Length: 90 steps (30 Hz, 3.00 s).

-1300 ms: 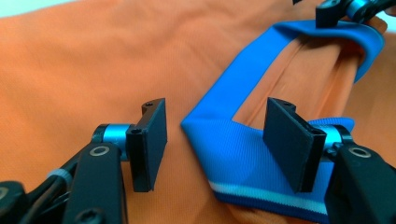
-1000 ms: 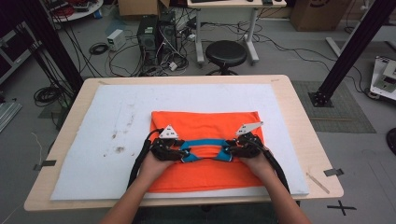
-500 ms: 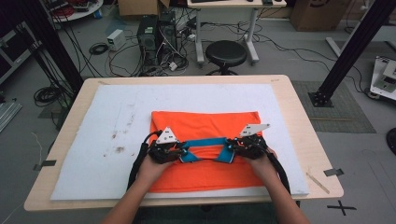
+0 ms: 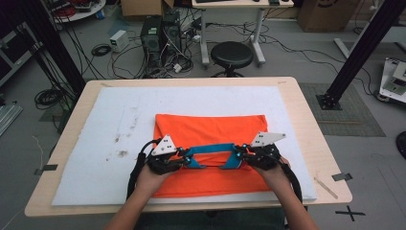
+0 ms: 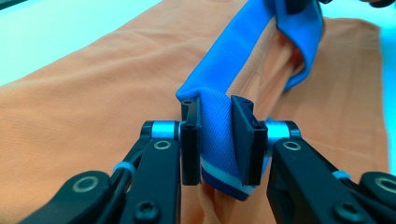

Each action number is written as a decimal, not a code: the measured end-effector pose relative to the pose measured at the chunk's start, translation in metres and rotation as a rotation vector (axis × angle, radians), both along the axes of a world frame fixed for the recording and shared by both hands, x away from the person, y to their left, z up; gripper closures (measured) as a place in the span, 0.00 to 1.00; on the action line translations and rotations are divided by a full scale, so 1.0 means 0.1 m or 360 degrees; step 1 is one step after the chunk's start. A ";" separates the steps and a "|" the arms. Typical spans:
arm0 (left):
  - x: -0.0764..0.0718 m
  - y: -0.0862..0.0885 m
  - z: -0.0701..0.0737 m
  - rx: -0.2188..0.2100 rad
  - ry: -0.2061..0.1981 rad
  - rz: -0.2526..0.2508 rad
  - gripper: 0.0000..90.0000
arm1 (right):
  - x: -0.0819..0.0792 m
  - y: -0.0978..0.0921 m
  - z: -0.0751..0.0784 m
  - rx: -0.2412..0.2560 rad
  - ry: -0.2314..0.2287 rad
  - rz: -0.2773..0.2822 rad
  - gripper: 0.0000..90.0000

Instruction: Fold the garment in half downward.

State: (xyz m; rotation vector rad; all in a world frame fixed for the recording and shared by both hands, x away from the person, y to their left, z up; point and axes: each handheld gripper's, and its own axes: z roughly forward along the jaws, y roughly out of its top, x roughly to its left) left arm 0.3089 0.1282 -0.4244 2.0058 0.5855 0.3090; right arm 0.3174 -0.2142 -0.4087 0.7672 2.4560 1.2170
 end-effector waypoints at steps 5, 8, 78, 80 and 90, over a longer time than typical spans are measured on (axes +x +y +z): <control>-0.14 0.05 0.04 -0.0027 -0.0014 -0.0041 0.83 | -0.14 -0.03 0.04 0.0029 -0.0015 0.0031 0.92; -0.24 0.09 0.05 -0.0038 -0.0012 -0.0057 0.82 | -0.26 -0.05 0.06 0.0042 -0.0026 0.0048 0.91; 1.47 0.78 -0.26 0.0159 0.0338 0.0790 0.24 | 1.45 -0.84 -0.38 -0.0134 0.0260 -0.0761 0.43; 1.47 0.78 -0.26 0.0162 0.0319 0.0801 0.24 | 1.45 -0.82 -0.41 -0.0135 0.0278 -0.0760 0.43; 1.51 0.82 -0.32 0.0151 0.0316 0.0843 0.24 | 1.43 -0.81 -0.41 -0.0116 0.0283 -0.0765 0.49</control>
